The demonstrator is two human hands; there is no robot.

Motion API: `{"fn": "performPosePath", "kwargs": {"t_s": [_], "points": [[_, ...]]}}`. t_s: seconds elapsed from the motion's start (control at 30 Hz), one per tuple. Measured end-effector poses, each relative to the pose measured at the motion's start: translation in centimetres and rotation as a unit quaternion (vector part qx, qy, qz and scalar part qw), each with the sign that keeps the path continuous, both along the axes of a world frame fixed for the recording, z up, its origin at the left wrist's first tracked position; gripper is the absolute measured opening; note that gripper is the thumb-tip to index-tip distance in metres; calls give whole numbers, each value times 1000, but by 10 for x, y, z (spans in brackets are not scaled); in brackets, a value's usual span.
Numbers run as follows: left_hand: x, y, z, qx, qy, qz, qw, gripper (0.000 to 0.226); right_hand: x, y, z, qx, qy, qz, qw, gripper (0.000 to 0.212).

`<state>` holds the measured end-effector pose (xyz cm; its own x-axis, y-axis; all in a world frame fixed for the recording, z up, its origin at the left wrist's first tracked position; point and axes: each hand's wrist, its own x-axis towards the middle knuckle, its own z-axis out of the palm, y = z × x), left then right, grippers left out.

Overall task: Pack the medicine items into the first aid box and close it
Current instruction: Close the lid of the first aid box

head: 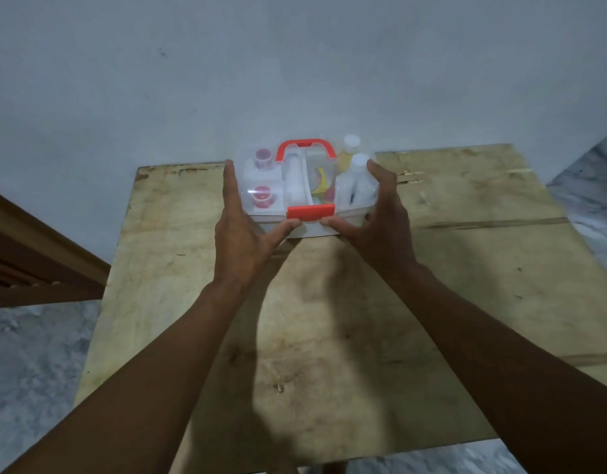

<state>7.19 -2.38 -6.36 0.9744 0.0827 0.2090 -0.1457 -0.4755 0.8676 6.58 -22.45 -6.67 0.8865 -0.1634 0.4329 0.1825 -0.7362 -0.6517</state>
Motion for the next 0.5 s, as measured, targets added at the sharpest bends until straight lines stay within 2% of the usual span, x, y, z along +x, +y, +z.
{"fn": "performPosePath", "kwargs": {"t_s": [0.1, 0.23, 0.33, 0.4, 0.5], "points": [[1, 0, 4, 2, 28, 7, 1000, 128, 1, 0, 5, 13, 34, -2, 999, 106], [5, 0, 11, 14, 69, 13, 997, 140, 7, -2, 18, 85, 108, -4, 991, 125], [6, 0, 20, -5, 90, 11, 996, 138, 13, -5, 19, 91, 132, 20, 987, 126], [3, -2, 27, -14, 98, 10, 995, 131, 11, -4, 18, 108, 161, 28, 981, 131], [-1, -8, 33, -28, 82, 3, 996, 100, 9, -4, 12, 111, 162, 33, 980, 133]]}}
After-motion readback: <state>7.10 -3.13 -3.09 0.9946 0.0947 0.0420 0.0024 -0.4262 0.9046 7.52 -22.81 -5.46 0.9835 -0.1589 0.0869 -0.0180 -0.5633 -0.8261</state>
